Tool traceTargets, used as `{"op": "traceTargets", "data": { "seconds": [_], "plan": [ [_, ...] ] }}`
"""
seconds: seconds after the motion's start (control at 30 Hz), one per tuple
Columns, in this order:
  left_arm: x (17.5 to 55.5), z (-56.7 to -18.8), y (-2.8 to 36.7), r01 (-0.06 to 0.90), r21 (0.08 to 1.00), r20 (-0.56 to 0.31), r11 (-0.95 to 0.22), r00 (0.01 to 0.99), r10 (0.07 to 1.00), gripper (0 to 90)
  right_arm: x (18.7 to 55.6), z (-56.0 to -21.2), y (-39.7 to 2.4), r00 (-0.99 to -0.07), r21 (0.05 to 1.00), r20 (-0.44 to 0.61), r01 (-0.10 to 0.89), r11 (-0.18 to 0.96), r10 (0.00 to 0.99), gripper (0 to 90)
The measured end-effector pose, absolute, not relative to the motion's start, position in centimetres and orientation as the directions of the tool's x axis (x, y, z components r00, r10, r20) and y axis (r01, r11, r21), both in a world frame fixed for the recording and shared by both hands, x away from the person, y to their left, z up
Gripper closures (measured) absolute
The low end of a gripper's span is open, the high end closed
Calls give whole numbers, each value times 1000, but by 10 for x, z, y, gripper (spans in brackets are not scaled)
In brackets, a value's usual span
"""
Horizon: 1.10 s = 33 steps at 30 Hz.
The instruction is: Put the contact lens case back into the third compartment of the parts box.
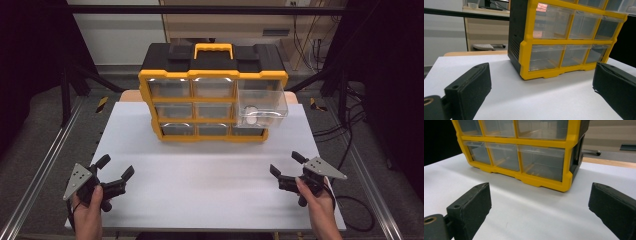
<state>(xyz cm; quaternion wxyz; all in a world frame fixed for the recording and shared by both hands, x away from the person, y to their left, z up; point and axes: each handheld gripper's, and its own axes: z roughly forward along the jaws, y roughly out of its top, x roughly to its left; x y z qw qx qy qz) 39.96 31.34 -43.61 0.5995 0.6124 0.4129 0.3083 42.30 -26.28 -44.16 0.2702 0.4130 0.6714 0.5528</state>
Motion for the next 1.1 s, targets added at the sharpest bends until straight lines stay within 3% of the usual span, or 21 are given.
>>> {"op": "traceTargets", "data": {
  "seconds": [0.47, 1.1],
  "plan": [
    [400, -436, 313, 136, 989, -112, 53, 478, 871, 16, 428, -451, -237, -572, 964, 54, 242, 106, 819, 50],
    [400, -435, 310, 134, 990, -104, 42, 501, 859, 15, 439, -457, -201, -654, 986, 31, 145, 84, 755, 65]
  ]
}}
